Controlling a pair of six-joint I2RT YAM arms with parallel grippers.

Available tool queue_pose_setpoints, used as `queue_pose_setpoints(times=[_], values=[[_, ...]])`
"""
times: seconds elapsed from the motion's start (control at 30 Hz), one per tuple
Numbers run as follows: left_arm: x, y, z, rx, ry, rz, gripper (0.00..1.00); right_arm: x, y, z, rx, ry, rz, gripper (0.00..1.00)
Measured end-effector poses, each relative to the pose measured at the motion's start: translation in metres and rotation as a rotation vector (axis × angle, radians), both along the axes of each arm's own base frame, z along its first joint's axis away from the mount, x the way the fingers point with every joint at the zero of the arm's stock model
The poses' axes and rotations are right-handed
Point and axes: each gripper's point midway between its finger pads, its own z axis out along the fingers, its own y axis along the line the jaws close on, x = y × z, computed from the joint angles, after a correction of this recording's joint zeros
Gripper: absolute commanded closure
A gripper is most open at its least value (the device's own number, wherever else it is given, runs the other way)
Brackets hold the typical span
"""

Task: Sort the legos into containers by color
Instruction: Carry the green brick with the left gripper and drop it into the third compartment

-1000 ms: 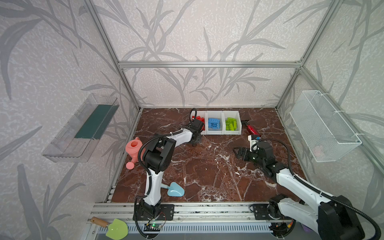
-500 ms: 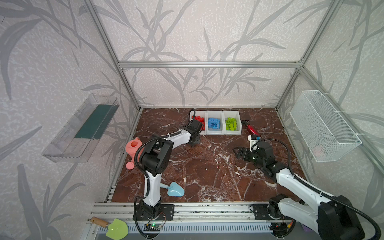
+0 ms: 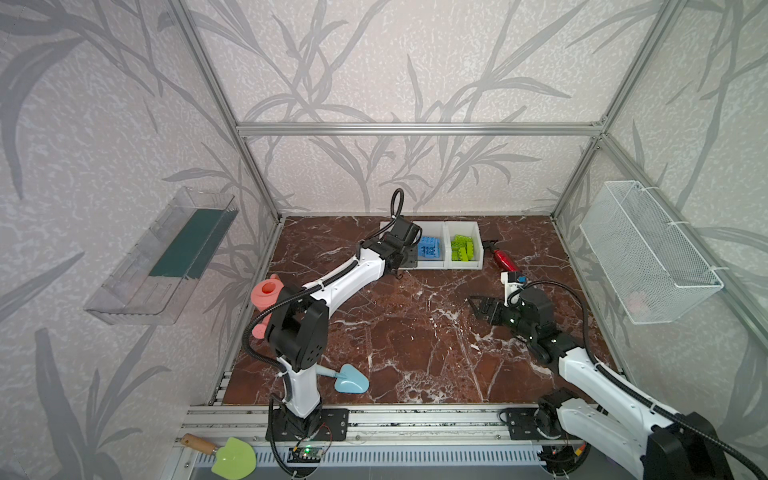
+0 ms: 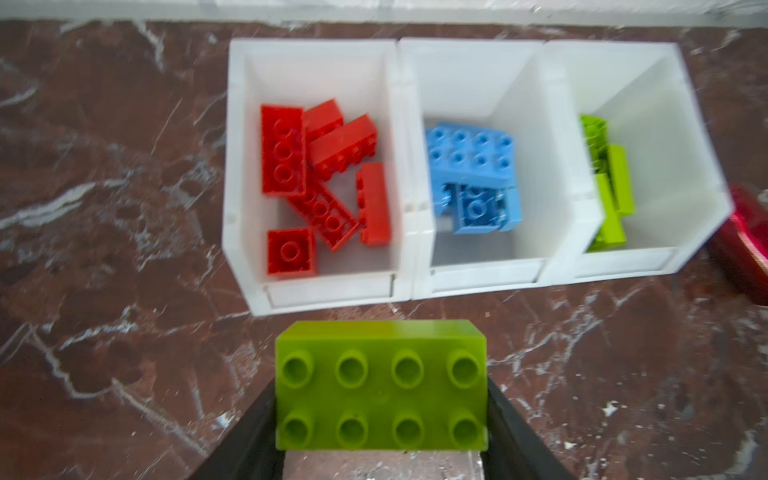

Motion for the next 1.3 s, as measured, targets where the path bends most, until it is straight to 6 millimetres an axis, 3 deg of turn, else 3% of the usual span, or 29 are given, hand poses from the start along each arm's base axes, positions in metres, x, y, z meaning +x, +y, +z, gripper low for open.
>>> queue_pose_setpoints(times=[0.1,0.23,0.7,1.07,1.23,1.3], values=[[0.014,-0.028,0.016,-0.028,-0.028,-0.048,0.5,-0.003,-0.001,0.001,0.013,-0.015,-0.004,0.08],[0.033,-0.066,0.021,-0.059,-0.038,-0.116,0.5,-0.005,-0.002,0.002,0.021,-0.026,-0.006,0.08],[0.084,-0.161,-0.007,-0.21,-0.039,-0.325,0.49,-0.003,-0.001,0.007,0.032,-0.049,-0.008,0.08],[0.099,-0.181,-0.041,-0.321,-0.008,-0.391,0.44,-0.003,-0.001,0.002,0.037,-0.044,-0.011,0.08],[0.102,-0.183,-0.037,-0.354,-0.018,-0.397,0.24,-0.003,-0.001,-0.001,0.037,-0.032,-0.013,0.08],[0.105,-0.182,-0.034,-0.369,-0.026,-0.393,0.2,-0.003,-0.001,-0.001,0.037,-0.032,-0.014,0.08]])
